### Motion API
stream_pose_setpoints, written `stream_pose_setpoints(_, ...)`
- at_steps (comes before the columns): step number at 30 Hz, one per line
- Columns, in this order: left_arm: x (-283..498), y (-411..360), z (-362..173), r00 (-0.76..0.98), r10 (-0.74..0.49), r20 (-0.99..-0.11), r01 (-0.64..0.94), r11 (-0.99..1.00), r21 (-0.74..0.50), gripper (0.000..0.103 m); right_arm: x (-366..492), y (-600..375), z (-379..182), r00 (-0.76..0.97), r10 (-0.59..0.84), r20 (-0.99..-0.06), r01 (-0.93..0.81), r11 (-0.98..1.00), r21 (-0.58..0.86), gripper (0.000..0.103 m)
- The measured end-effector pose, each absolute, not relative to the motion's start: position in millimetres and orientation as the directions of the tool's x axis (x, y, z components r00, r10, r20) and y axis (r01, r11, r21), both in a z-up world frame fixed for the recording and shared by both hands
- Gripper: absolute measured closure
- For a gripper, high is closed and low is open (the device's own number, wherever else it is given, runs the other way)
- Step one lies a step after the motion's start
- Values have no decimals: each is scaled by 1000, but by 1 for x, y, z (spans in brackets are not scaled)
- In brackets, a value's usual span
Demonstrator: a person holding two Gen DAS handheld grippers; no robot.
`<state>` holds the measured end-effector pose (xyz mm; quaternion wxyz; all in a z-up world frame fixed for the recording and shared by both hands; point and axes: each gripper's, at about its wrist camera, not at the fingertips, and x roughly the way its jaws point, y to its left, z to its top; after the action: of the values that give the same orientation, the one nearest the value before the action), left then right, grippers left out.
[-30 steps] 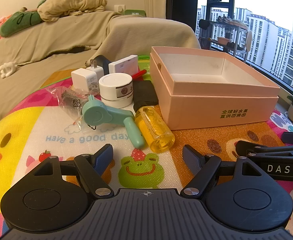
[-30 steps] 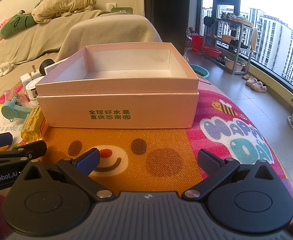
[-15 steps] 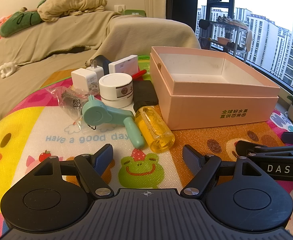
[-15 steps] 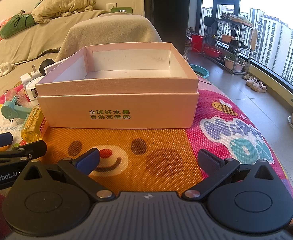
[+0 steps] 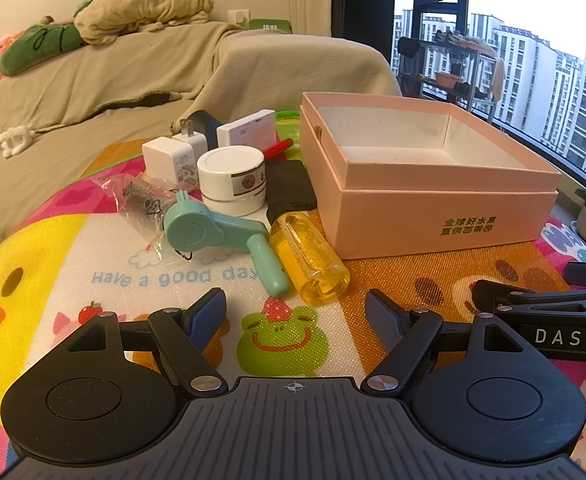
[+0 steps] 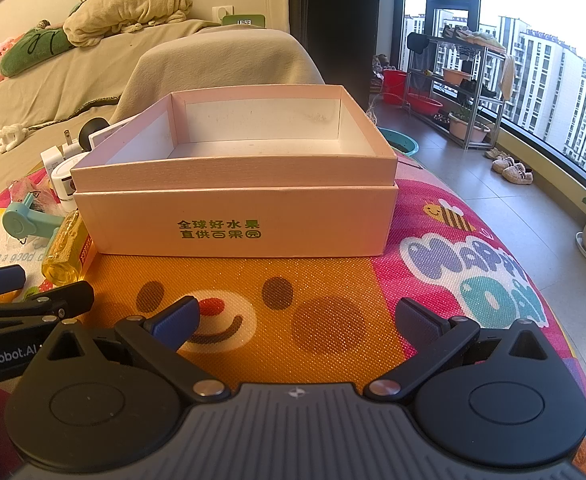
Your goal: Organize rigid objects
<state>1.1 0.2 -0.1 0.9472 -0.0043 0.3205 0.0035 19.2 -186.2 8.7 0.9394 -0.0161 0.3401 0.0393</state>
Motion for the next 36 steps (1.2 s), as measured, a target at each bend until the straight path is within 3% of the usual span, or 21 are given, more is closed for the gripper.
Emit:
stream_pose_setpoints(21,0,-5,0,796,23,-604,-14,1000,19,20,22,-187,8,761,89,-642,-112,994,4,0)
stream_pose_setpoints(26,-6,1,2,800,2,-601,-15,1000,-17,25,26,-192,15,712,120,-692,-162,987,4,0)
stream_pose_setpoints(29,-21,8,9,821,-37,-570,12,999,-48,25,26,-195,16,701,140,-700,-191,982,5,0)
stream_pose_setpoints(34,-27,28,50,910,4,-415,-12,1000,-18,25,25,-195,16,698,134,-704,-190,982,-1,0)
stream_pose_setpoints(36,-6,34,62,905,-10,-424,12,1000,1,25,25,-196,15,696,138,-705,-193,981,1,0)
